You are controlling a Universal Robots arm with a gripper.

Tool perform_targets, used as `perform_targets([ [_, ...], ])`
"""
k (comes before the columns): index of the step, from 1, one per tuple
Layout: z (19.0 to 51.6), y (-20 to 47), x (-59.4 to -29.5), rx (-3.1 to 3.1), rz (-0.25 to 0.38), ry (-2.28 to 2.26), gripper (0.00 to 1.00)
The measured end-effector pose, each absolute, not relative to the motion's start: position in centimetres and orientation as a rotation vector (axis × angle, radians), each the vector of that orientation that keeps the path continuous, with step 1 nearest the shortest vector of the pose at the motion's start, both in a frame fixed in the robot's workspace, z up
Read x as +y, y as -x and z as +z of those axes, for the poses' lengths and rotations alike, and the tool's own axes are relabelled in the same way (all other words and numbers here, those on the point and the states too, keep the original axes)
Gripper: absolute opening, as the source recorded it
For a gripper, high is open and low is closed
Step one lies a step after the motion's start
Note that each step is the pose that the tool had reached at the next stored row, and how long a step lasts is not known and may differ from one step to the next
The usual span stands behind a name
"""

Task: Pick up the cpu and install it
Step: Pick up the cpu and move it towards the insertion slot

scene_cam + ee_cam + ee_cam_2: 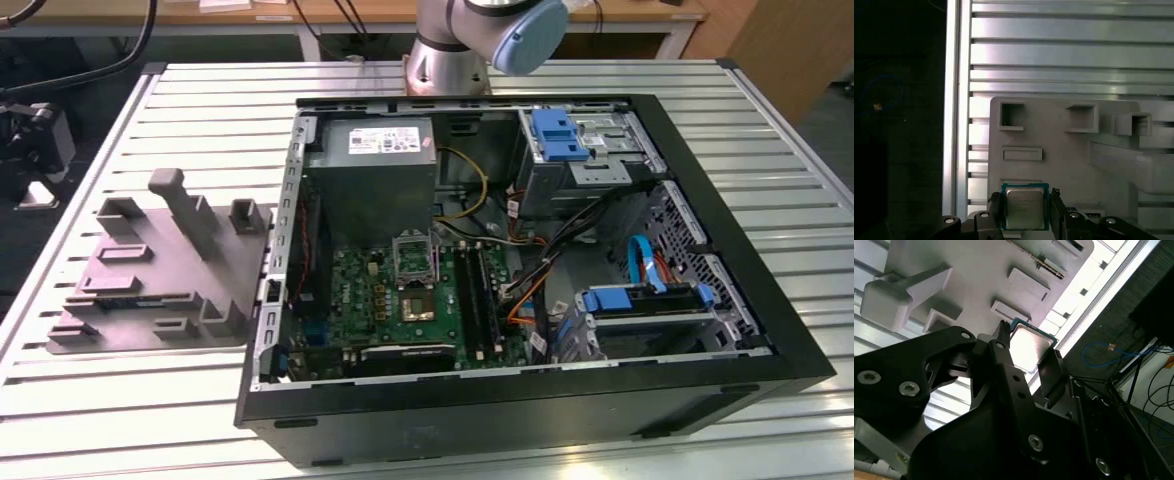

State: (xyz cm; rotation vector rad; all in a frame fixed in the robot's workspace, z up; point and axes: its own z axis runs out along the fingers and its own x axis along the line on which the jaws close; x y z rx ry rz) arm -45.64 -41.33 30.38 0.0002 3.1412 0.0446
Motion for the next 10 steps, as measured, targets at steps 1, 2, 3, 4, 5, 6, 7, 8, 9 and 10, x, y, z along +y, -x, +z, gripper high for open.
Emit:
perform_targets([
  [1, 31.74, 45.64, -41.33, 3.141, 0.045, 0.0, 0.47],
  [2, 31.78, 45.64, -41.32, 3.141, 0.045, 0.0, 0.47],
  [3, 31.82, 45.64, -41.33, 3.141, 0.045, 0.0, 0.47],
  [4, 31.86, 45.64, -41.33, 3.141, 0.045, 0.0, 0.47],
  [5, 31.9, 45.64, -41.33, 3.141, 0.045, 0.0, 0.47],
  [6, 31.94, 45.64, -41.33, 3.141, 0.045, 0.0, 0.47],
  [7, 31.97, 45.64, -41.33, 3.141, 0.045, 0.0, 0.47],
  [8, 32.01, 45.64, -41.33, 3.141, 0.045, 0.0, 0.47],
  [9, 32.04, 45.64, -41.33, 3.141, 0.045, 0.0, 0.47],
  [10, 32.09, 45.64, -41.33, 3.141, 0.045, 0.0, 0.47],
])
